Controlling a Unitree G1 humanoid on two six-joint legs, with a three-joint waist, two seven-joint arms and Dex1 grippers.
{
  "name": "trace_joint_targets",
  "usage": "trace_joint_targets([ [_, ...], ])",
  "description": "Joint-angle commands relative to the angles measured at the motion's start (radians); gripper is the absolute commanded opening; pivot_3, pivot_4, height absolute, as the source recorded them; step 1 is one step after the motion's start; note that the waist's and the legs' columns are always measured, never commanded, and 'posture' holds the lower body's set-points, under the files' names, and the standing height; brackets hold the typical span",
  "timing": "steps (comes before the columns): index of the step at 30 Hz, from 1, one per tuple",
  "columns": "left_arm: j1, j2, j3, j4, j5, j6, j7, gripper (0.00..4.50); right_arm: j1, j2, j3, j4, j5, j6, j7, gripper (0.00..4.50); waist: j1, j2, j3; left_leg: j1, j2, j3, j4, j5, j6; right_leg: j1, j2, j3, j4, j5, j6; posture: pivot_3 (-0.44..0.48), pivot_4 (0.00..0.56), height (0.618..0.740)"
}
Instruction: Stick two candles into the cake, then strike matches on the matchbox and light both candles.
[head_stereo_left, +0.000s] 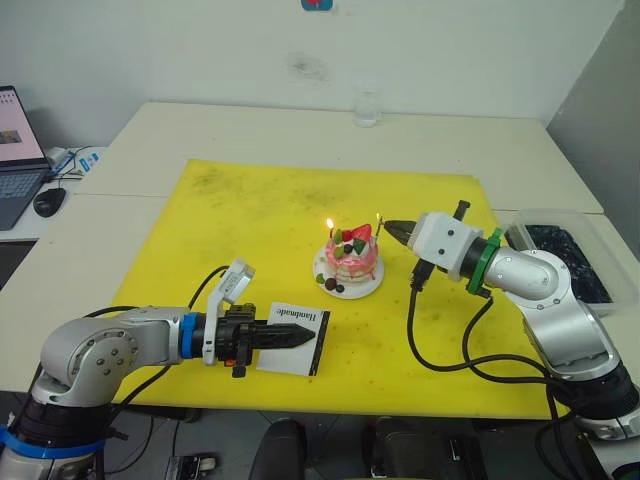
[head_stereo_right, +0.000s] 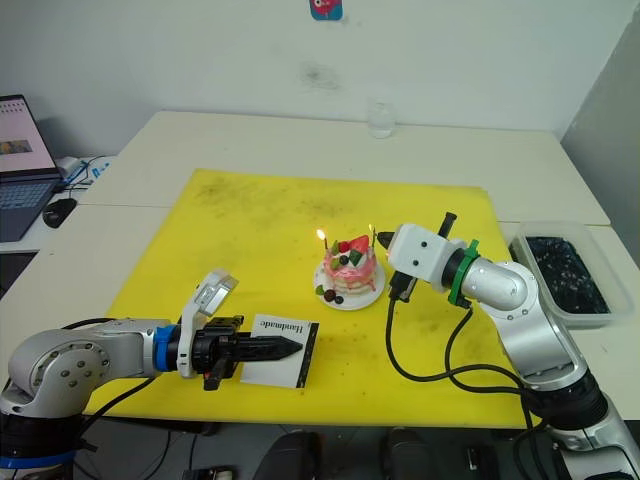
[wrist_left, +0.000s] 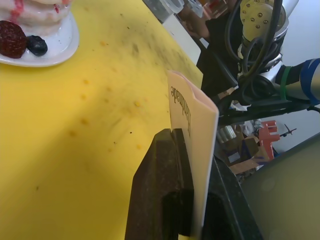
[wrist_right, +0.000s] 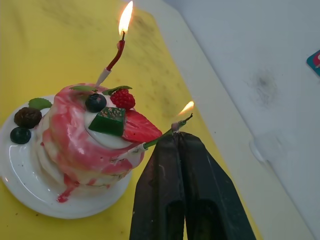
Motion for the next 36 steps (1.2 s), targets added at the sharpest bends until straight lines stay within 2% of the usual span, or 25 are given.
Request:
trace_joint_targets([
  [1, -0.019, -0.002, 0.006, -0.017, -0.007, -0.015, -0.008, 0.0, -0.006, -0.011, -0.044, -0.035, 0.002, 0.004, -0.004, 0.01, 0.0, 0.0, 0.0, 0.0, 0.0, 0.0, 0.0, 0.0, 0.0, 0.0, 0.0, 0.0, 0.0, 0.0, 0.0, 0.0, 0.15, 0.74],
  [36, -0.021, -0.018, -0.002, -0.02, -0.006, -0.013, 0.0, 0.0, -0.013, 0.006, -0.035, -0.049, -0.003, 0.021, -0.001, 0.01, -0.002, 0.0, 0.0, 0.0, 0.0, 0.0, 0.0, 0.0, 0.0, 0.0, 0.0, 0.0, 0.0, 0.0, 0.0, 0.0, 0.15, 0.74],
])
